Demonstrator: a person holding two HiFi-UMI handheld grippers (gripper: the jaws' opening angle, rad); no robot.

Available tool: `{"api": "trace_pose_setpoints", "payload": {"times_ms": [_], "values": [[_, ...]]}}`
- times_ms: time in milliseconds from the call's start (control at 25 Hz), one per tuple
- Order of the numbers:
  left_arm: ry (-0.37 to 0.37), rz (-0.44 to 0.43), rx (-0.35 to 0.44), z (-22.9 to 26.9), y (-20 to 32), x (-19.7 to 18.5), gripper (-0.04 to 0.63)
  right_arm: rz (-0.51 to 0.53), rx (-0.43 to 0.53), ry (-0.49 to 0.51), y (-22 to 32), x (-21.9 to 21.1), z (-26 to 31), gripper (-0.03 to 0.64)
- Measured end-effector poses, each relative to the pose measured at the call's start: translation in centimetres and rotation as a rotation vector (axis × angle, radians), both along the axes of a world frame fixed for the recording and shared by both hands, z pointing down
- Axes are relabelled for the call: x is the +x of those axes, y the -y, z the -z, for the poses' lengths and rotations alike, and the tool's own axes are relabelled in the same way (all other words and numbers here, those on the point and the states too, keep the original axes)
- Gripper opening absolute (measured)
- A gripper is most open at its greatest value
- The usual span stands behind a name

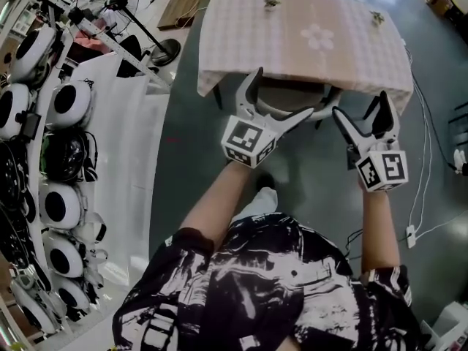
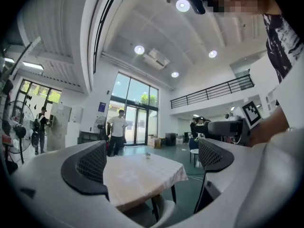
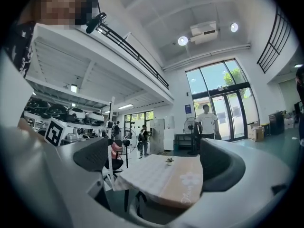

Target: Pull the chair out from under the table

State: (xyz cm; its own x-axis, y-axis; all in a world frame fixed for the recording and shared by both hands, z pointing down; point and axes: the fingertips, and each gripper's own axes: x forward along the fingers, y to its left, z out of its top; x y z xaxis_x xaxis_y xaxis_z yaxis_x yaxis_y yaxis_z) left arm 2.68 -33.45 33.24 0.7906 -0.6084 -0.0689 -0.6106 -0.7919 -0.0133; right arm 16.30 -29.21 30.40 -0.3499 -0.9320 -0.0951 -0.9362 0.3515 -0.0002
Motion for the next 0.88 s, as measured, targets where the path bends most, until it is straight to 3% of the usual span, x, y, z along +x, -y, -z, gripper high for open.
{"api": "trace_pose_setpoints", "payload": {"times_ms": [320, 600, 880], "values": [[0.012, -0.058, -0.020, -1.1, 8.5, -0.5, 0.571, -0.044, -0.017, 0.002, 8.1, -0.9, -0.8, 0.575], [0.025, -0.075, -0.053, -3.0, 11.2, 1.6, 0.571, -0.041, -0.052, 0.000, 11.1, 0.7, -2.5, 0.575], [0.132, -0.058, -0.082, -8.7, 12.5, 3.8, 0.571, 0.019, -0.111, 0.004, 13.7, 2.8, -7.7, 0.575]]}}
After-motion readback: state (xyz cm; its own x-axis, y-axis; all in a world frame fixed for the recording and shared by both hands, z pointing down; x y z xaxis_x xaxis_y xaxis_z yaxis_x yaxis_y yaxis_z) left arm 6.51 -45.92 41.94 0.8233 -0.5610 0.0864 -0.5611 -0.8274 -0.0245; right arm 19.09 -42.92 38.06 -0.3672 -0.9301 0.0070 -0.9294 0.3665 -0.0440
